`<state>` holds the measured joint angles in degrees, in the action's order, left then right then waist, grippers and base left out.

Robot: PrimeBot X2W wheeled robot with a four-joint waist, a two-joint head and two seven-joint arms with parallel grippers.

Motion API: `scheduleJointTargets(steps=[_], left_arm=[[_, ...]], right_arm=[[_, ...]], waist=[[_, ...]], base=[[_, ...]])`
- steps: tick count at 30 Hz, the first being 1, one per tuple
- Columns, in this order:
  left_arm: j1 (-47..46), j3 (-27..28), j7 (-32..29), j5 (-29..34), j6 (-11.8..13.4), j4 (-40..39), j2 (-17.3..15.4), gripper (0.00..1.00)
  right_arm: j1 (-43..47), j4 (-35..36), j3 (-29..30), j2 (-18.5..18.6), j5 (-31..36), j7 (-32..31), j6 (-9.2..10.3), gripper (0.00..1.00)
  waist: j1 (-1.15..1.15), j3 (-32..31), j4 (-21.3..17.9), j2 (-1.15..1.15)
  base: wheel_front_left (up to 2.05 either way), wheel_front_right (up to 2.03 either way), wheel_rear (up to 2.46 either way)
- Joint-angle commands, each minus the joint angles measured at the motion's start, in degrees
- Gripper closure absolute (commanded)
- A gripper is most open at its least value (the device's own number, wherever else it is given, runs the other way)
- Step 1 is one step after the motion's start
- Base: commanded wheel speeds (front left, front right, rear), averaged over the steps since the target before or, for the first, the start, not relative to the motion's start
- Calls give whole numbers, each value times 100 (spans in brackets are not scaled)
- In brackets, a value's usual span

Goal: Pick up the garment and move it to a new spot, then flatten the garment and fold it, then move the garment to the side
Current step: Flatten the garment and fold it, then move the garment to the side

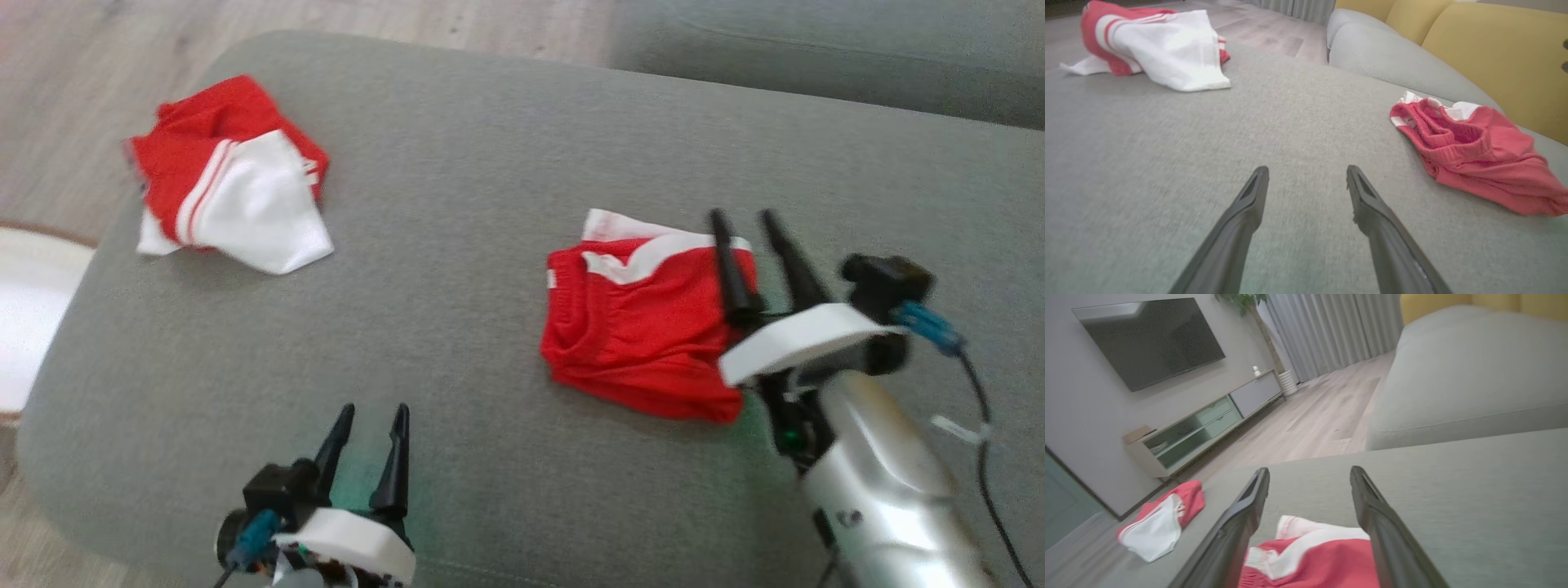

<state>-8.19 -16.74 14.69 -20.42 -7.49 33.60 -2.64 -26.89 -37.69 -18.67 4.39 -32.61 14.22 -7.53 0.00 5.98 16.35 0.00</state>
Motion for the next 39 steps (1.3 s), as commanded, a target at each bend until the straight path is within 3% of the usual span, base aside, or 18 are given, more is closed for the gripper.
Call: scheduleJointTargets(steps=[1,6,10,21,30,39], left_arm=[[-224,240,30,84,36,-244,-24,0],[-201,481,30,448,107,-627,-24,0],[-55,631,30,766,175,-828,-24,0],[671,829,30,1070,314,-1258,-24,0],[798,826,30,1095,310,-1303,-24,0],[660,638,30,808,261,-1272,-24,0]], right_arm=[[186,252,114,-46,273,75,4,0],[797,673,1157,-107,1463,76,4,0],[1186,904,1514,-141,2039,77,4,0],[2012,1160,1745,-150,2184,77,4,0],[2104,1196,1588,-150,2184,77,4,0],[1638,508,215,-151,2359,77,4,0]], waist=[[0,-54,-235,0],[0,-135,-544,0],[0,-233,-719,0],[0,-600,-982,0],[0,-615,-1026,0],[0,-307,-584,0]], base=[[0,0,0],[0,0,0],[0,0,0],[0,0,0],[0,0,0],[0,0,0]])
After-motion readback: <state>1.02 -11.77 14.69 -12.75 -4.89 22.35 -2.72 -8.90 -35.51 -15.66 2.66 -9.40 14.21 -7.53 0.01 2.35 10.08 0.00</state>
